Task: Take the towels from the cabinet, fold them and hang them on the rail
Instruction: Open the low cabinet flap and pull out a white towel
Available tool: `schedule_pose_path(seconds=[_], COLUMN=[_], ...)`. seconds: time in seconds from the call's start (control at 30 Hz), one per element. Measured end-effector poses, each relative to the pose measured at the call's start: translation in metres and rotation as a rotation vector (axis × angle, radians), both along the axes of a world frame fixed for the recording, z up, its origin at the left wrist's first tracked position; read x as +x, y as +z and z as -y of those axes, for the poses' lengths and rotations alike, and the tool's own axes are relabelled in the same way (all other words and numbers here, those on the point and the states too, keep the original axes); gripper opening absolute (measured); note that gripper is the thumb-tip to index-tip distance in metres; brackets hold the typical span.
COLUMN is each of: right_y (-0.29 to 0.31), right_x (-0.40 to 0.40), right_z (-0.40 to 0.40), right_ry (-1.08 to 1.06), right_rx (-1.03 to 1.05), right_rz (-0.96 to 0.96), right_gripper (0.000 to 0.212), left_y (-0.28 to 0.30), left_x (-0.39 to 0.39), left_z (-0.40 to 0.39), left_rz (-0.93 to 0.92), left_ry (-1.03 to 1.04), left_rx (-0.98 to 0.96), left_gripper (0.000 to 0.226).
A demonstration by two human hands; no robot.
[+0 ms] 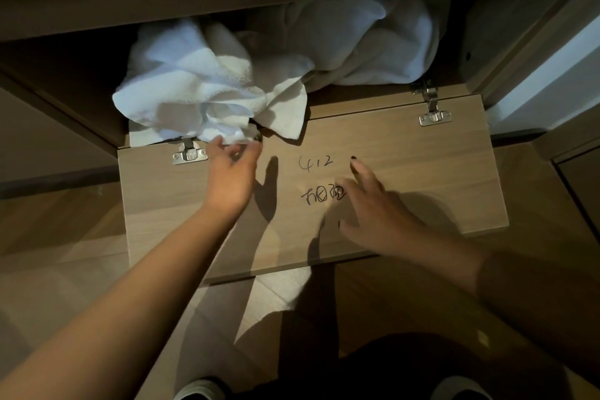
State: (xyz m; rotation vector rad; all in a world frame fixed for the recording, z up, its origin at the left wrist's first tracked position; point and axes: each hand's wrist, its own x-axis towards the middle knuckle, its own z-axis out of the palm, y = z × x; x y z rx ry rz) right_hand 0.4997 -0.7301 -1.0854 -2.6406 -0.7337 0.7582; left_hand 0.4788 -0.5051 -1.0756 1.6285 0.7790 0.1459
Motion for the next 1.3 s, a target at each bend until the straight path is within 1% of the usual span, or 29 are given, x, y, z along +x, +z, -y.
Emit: schedule_pose_path(seconds=[0.03, 0.07, 0.17, 0.23, 0.3, 0.37, 0.43, 0.47, 0.53, 0.6, 0.63, 0.67, 0.7, 0.73, 0.8, 0.83, 0.87, 0.93, 1.0, 1.03, 1.1, 1.17, 1.23, 1.3], right_y=[0.01, 0.019, 0.038, 0.048, 0.061, 0.073, 0.08, 0.079, 0.073, 0.072, 0.074, 0.077, 0.08, 0.083, 0.087, 0.088, 0.088, 0.088, 0.086, 0.084, 0.08, 0.077, 0.076, 0.075], right_x=[0.007, 0.016, 0.051, 0.074, 0.091, 0.096, 0.089, 0.083, 0.074, 0.074, 0.077, 0.08, 0.084, 0.088, 0.097, 0.1, 0.103, 0.106, 0.107, 0.106, 0.1, 0.092, 0.086, 0.083], right_z=[-0.009, -0.018, -0.046, -0.069, -0.093, -0.119, -0.14, -0.149, -0.164, -0.175, -0.176, -0.175, -0.17, -0.163, -0.146, -0.137, -0.125, -0.101, -0.083, -0.078, -0.079, -0.089, -0.098, -0.101], right_ry=[-0.036, -0.074, -0.142, -0.106, -0.12, -0.153, -0.081, -0.029, 0.006, 0.003, -0.001, -0.002, -0.006, -0.022, -0.096, -0.151, -0.22, -0.383, -0.464, -0.471, -0.452, -0.396, -0.317, -0.213], right_rx=[0.069, 0.129, 0.185, 0.261, 0.362, 0.484, 0.614, 0.653, 0.631, 0.534, 0.501, 0.506, 0.536, 0.573, 0.63, 0.674, 0.74, 0.885, 0.922, 0.915, 0.918, 0.902, 0.842, 0.752], right_rz=[0.021, 0.044, 0.152, 0.231, 0.265, 0.282, 0.274, 0.257, 0.22, 0.249, 0.291, 0.332, 0.341, 0.328, 0.313, 0.317, 0.318, 0.255, 0.159, 0.119, 0.036, -0.021, -0.006, 0.072], right_gripper=[0.072, 0.071, 0.07, 0.068, 0.065, 0.062, 0.064, 0.066, 0.067, 0.063, 0.054, 0.041, 0.028, 0.021, 0.018, 0.022, 0.029, 0.041, 0.04, 0.037, 0.03, 0.026, 0.029, 0.04], left_y=[0.005, 0.01, 0.02, 0.019, 0.012, 0.004, -0.001, -0.001, 0.005, 0.016, 0.022, 0.027, 0.031, 0.033, 0.034, 0.034, 0.034, 0.032, 0.028, 0.026, 0.028, 0.031, 0.026, 0.022], left_x=[0.009, 0.017, 0.033, 0.038, 0.041, 0.042, 0.039, 0.037, 0.034, 0.032, 0.032, 0.032, 0.031, 0.029, 0.022, 0.018, 0.014, 0.008, 0.007, 0.007, 0.011, 0.015, 0.018, 0.02], left_z=[-0.005, -0.011, -0.032, -0.046, -0.057, -0.064, -0.065, -0.064, -0.064, -0.064, -0.063, -0.06, -0.055, -0.05, -0.041, -0.037, -0.035, -0.032, -0.032, -0.03, -0.022, -0.021, -0.03, -0.039], left_rz=[-0.008, -0.005, 0.011, -0.014, -0.013, 0.031, 0.072, 0.093, 0.158, 0.248, 0.279, 0.303, 0.321, 0.335, 0.377, 0.415, 0.455, 0.483, 0.414, 0.348, 0.215, 0.129, 0.07, -0.001], left_ry=[0.099, 0.174, 0.313, 0.33, 0.387, 0.457, 0.481, 0.515, 0.62, 0.674, 0.664, 0.637, 0.591, 0.527, 0.373, 0.294, 0.222, 0.154, 0.162, 0.169, 0.188, 0.213, 0.225, 0.203], left_rx=[-0.131, -0.239, -0.477, -0.505, -0.483, -0.51, -0.519, -0.52, -0.533, -0.475, -0.399, -0.295, -0.175, -0.051, 0.151, 0.237, 0.32, 0.512, 0.704, 0.735, 0.657, 0.546, 0.448, 0.299], left_gripper=[0.065, 0.06, 0.039, 0.029, 0.023, 0.025, 0.023, 0.02, 0.015, 0.021, 0.025, 0.027, 0.025, 0.02, 0.01, 0.014, 0.024, 0.044, 0.063, 0.073, 0.09, 0.102, 0.111, 0.118])
